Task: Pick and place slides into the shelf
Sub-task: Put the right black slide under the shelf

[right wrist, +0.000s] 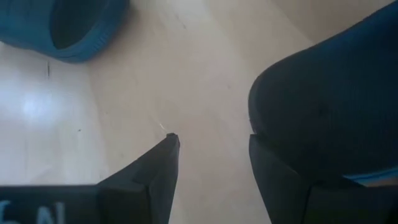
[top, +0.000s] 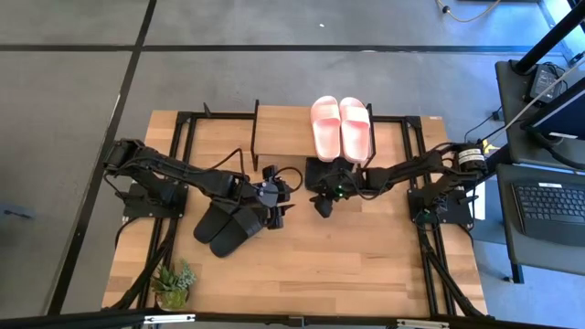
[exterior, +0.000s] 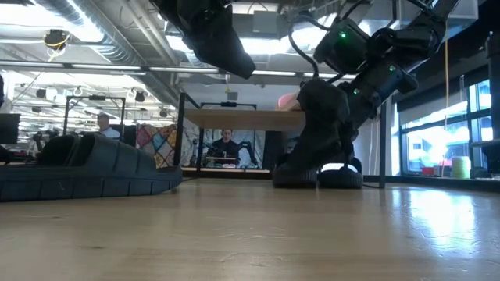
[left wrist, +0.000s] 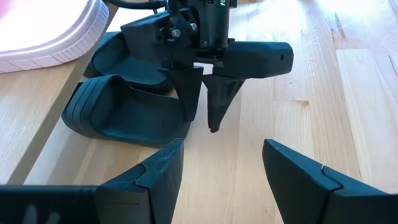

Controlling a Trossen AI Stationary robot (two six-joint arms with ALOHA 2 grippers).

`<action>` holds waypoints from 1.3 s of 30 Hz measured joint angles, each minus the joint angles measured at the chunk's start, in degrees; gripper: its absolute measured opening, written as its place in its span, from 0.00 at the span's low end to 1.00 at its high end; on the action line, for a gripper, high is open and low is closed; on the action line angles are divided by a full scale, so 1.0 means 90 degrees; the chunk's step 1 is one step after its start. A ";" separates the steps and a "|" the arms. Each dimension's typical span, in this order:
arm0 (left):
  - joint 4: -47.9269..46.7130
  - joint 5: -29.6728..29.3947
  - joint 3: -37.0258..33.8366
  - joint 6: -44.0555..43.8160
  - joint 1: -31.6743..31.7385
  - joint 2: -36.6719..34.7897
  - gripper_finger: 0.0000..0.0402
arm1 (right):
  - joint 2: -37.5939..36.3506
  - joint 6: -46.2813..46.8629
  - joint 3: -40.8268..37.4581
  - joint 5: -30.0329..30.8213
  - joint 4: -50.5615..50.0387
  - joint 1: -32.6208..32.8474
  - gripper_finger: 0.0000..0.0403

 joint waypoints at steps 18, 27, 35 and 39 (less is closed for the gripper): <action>0.0000 -0.0001 0.0000 -0.0024 -0.0002 0.0000 0.52 | -0.0111 -0.0177 0.0000 0.1156 -0.0611 -0.0002 0.49; 0.0007 -0.0001 0.0000 -0.0024 -0.0002 -0.0002 0.52 | -0.0197 -0.0168 0.0000 0.1080 -0.0639 0.0040 0.49; 0.0000 -0.0001 0.0000 -0.0024 -0.0002 -0.0002 0.52 | -0.1271 -0.0360 0.0002 0.0953 -0.2046 0.0295 0.49; 0.0000 -0.0001 0.0000 -0.0021 0.0000 -0.0002 0.52 | -0.1765 -0.0179 -0.0004 0.1088 -0.3229 0.0291 0.49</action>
